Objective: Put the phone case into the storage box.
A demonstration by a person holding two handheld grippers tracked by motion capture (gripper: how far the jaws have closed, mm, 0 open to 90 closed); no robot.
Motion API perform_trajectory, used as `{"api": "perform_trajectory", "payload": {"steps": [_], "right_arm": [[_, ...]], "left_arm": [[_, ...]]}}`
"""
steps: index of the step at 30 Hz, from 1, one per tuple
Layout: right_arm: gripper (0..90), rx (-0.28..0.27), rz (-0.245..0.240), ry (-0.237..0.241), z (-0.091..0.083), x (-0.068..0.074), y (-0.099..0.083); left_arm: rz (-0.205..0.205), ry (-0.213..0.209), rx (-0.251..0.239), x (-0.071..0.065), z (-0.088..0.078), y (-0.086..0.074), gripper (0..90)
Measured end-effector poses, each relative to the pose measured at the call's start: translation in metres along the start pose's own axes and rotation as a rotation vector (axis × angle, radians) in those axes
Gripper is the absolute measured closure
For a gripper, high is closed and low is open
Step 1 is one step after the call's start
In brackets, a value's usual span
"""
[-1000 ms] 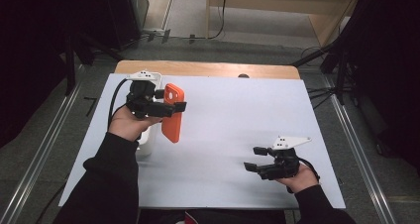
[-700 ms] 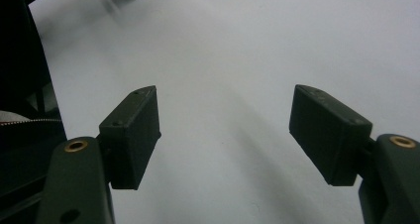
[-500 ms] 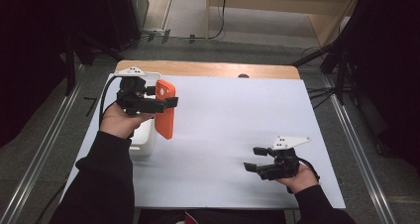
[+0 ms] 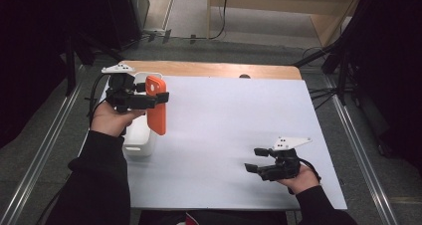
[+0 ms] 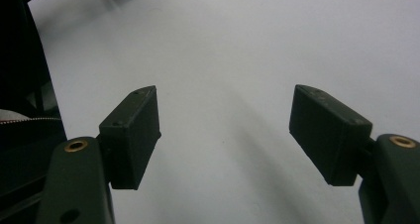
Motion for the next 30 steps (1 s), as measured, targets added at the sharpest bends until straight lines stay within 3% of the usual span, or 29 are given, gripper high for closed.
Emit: {"api": "perform_trajectory", "payload": {"steps": [8, 17, 22, 30], "right_arm": [[26.8, -0.002, -0.002, 0.003, 0.0, 0.0, 0.0], [26.8, -0.003, -0.005, 0.011, 0.001, 0.0, 0.0], [26.8, -0.002, -0.006, 0.012, 0.001, 0.001, 0.001], [26.8, -0.002, -0.006, 0.015, 0.002, 0.001, 0.002]], "left_arm": [[-0.012, 0.027, -0.01, 0.006, -0.006, 0.002, 15.3], [-0.024, 0.099, -0.035, 0.018, -0.019, 0.002, 15.3], [-0.037, 0.144, -0.048, 0.026, -0.021, 0.001, 15.3], [-0.056, 0.18, -0.058, 0.033, -0.015, 0.0, 15.3]]}}
Point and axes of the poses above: each handheld gripper's, and its own axes: z roughly forward along the jaws, y roughly out of its top, x roughly to its left, the point moved 1 cm from there along z, roughly forward along the jaws, and after that the axes turned 2 degrees about -y, right-handed, at the moved point
